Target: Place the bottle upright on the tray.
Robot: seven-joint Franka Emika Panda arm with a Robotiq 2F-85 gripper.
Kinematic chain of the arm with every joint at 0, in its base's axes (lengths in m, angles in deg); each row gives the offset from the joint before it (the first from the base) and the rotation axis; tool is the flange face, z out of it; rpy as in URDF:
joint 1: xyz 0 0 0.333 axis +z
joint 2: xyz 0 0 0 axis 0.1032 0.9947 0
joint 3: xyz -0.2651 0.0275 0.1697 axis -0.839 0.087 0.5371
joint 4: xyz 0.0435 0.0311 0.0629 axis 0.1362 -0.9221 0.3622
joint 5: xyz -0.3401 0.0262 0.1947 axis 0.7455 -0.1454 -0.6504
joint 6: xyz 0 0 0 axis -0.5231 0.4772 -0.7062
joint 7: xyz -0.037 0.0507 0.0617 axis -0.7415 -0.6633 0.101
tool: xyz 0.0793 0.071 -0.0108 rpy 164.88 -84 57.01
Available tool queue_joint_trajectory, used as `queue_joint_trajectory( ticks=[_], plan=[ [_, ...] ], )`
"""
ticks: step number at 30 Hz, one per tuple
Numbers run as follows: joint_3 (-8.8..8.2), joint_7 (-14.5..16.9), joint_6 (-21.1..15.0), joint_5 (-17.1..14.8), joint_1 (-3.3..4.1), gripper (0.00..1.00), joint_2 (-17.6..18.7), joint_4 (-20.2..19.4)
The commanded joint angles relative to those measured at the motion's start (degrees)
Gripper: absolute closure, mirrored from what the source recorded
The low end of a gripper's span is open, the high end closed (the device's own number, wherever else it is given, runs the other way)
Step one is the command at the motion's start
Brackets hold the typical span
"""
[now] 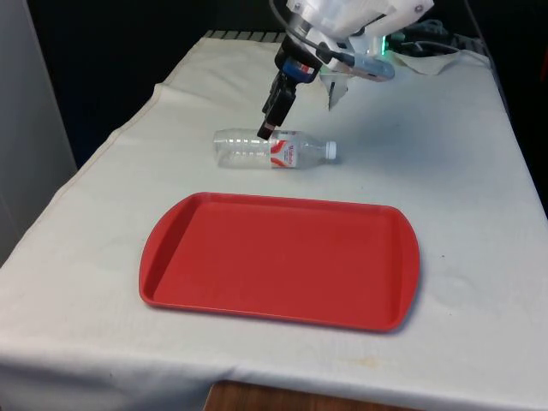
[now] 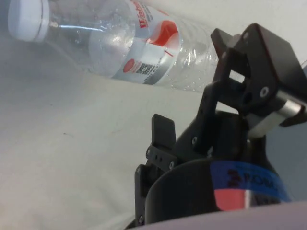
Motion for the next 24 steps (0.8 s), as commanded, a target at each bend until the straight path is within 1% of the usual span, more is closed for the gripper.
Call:
queue_joint_trajectory(
  ticks=[1, 2, 3, 5, 6, 11, 12, 13, 14, 15, 16, 21, 22, 23, 24],
  plan=[
    [-0.29, -1.8, 0.6, 1.9, 0.52, 0.00, 0.0, 0.5],
    [0.11, -0.6, 0.2, 0.6, 0.00, 0.00, 0.0, 0.0],
    [-0.17, -2.4, 0.9, 2.5, 0.57, 0.00, 0.0, 0.5],
    [0.00, -3.6, 1.3, 3.6, 0.52, 0.00, 0.0, 0.6],
    [0.23, -4.9, 1.8, 4.6, 0.57, 0.00, 0.0, 0.6],
    [0.80, -8.0, 3.2, 7.2, 0.57, 0.00, 0.1, 0.6],
    [1.03, -6.4, 2.5, 5.7, 0.11, 0.00, 0.1, 0.1],
    [1.09, -9.2, 3.7, 8.3, 0.57, 0.00, 0.1, 0.6],
    [1.26, -9.9, 4.0, 8.7, 0.63, 0.00, 0.1, 0.6],
    [1.26, -9.9, 4.0, 8.7, 0.63, 0.00, 0.1, 0.6],
    [1.60, -11.1, 4.6, 9.7, 0.63, 0.00, 0.1, 0.6],
    [2.41, -14.0, 6.2, 12.0, 0.57, 0.00, 0.1, 0.6],
    [2.58, -12.7, 5.7, 10.8, 0.11, 0.00, 0.1, 0.2],
    [2.75, -15.1, 6.9, 12.8, 0.57, 0.00, 0.1, 0.6],
    [2.92, -15.7, 7.3, 13.2, 0.57, 0.00, 0.1, 0.6]
  ],
)
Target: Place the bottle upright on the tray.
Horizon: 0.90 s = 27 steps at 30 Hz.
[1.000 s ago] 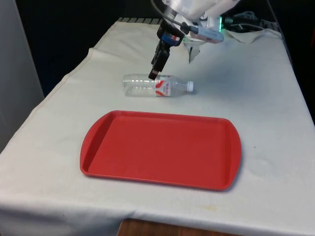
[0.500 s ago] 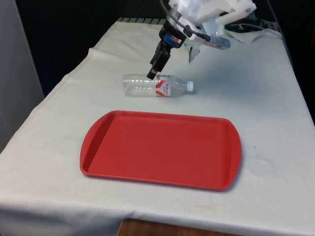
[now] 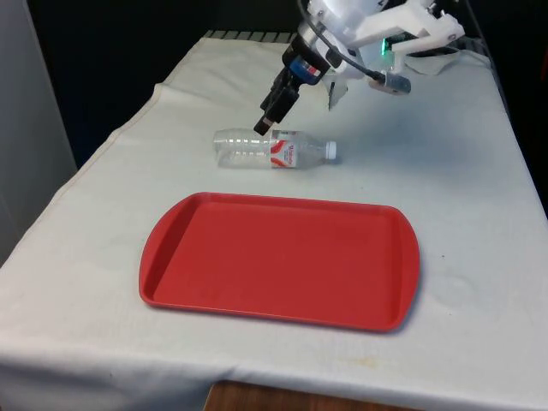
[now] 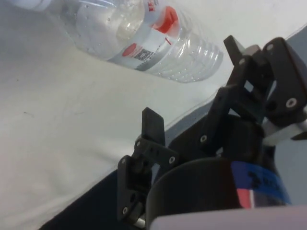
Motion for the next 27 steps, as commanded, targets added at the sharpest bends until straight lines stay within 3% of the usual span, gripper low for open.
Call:
queue_joint_trajectory(
  ticks=[1, 5, 7, 8, 14, 15, 16, 17, 23, 24, 25, 27],
  plan=[
    [0.00, -1.8, 0.9, 1.7, 0.52, 0.00, 0.1, 0.5],
    [1.03, -4.6, 2.8, 3.6, 0.46, 0.00, 0.2, 0.5],
    [1.15, -3.6, 2.3, 2.6, 0.06, 0.00, 0.0, 0.1],
    [1.20, -5.1, 3.0, 4.0, 0.46, 0.00, 0.2, 0.5],
    [3.38, -9.5, 5.7, 6.2, 0.52, 0.00, 1.7, 0.8],
    [3.67, -9.9, 6.0, 6.4, 0.52, 0.00, 2.1, 0.9],
    [3.84, -9.0, 5.8, 5.6, 0.06, 0.00, 1.7, 0.5],
    [3.95, -10.3, 6.4, 6.5, 0.52, 0.00, 2.3, 1.0],
    [5.39, -13.1, 7.9, 7.7, 0.52, 0.00, 5.1, 2.1],
    [5.39, -12.0, 7.4, 6.8, 0.11, 0.00, 4.6, 1.7],
    [5.56, -13.5, 8.1, 7.8, 0.52, 0.00, 5.4, 2.3],
    [5.90, -14.3, 8.7, 8.3, 0.52, 0.00, 6.1, 2.6]
  ],
)
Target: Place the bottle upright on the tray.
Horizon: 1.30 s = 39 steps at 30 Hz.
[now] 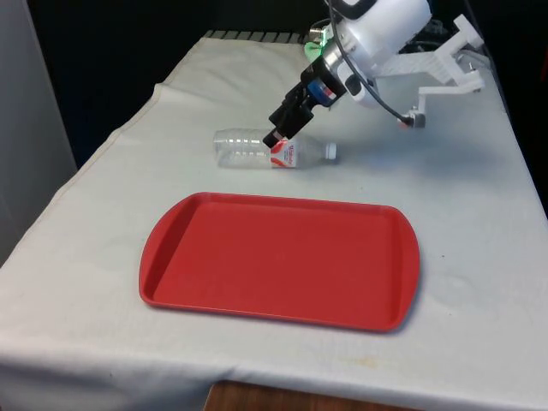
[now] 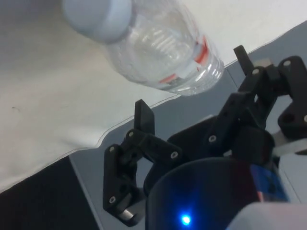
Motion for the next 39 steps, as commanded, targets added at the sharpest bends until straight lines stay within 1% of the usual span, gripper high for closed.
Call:
queue_joint_trajectory(
  ticks=[1, 3, 4, 5, 9, 11, 12, 13, 20, 21, 22, 24, 28, 29, 30, 32, 38, 39],
  plan=[
    [-0.11, -0.9, 0.5, 0.9, 0.40, 0.00, 0.3, 0.3],
    [0.34, -1.8, 1.4, 1.3, 0.40, 0.00, 1.1, 0.7],
    [0.46, -0.9, 1.0, 0.3, 0.06, 0.00, 0.9, 0.5],
    [0.46, -2.1, 1.7, 1.4, 0.46, 0.00, 1.4, 0.8],
    [1.09, -3.5, 3.6, 2.3, 0.46, 0.00, 2.1, 1.2],
    [1.32, -4.1, 4.4, 2.7, 0.57, 0.00, 2.5, 1.3],
    [1.43, -3.3, 4.0, 2.0, 0.17, 0.00, 2.2, 1.0],
    [1.43, -4.4, 4.8, 2.8, 0.57, 0.00, 2.6, 1.4],
    [2.81, -6.6, 8.0, 3.7, 0.69, 0.00, 4.3, 2.1],
    [2.98, -5.9, 7.8, 3.0, 0.34, 0.00, 4.0, 1.9],
    [3.09, -7.2, 8.5, 4.0, 0.69, 0.00, 4.8, 2.3],
    [3.38, -7.8, 8.9, 4.2, 0.63, 0.00, 5.2, 2.5],
    [3.78, -9.1, 9.5, 4.8, 0.74, 0.00, 6.2, 2.9],
    [3.78, -8.2, 9.1, 4.2, 0.40, 0.00, 5.8, 2.7],
    [3.84, -9.3, 9.6, 4.9, 0.74, 0.00, 6.4, 3.0],
    [4.07, -9.9, 10.0, 5.2, 0.69, 0.00, 6.8, 3.2],
    [4.18, -9.5, 10.0, 4.6, 0.46, 0.00, 6.8, 3.2],
    [4.18, -9.7, 9.9, 4.8, 0.52, 0.00, 6.7, 3.1]
  ],
)
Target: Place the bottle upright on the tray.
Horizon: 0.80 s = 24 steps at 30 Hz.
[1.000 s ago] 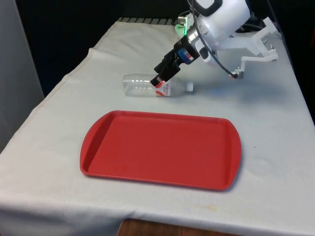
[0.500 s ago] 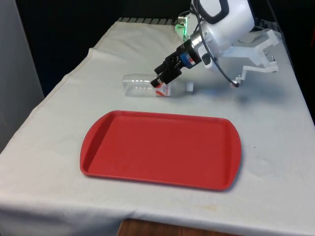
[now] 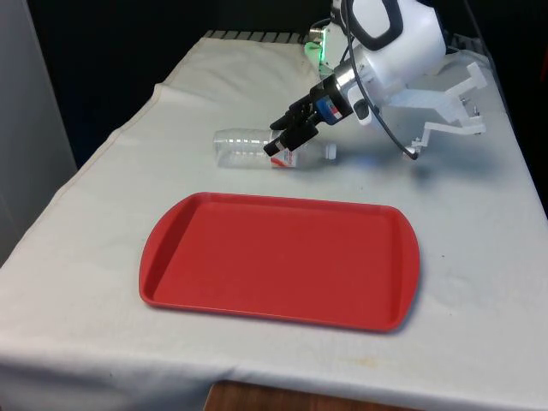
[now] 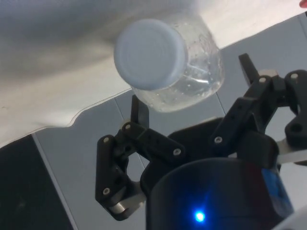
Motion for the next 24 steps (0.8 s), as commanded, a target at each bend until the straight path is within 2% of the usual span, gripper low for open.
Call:
queue_joint_trajectory(
  ticks=[1, 23, 24],
  plan=[
    [0.00, -0.2, -0.1, 0.2, 0.06, 0.00, 0.0, -0.1],
    [0.74, -0.4, 0.2, -0.2, 0.17, 0.00, 1.3, 0.6],
    [0.63, -0.2, 0.0, -0.1, 0.00, 0.00, 0.9, 0.3]
  ],
)
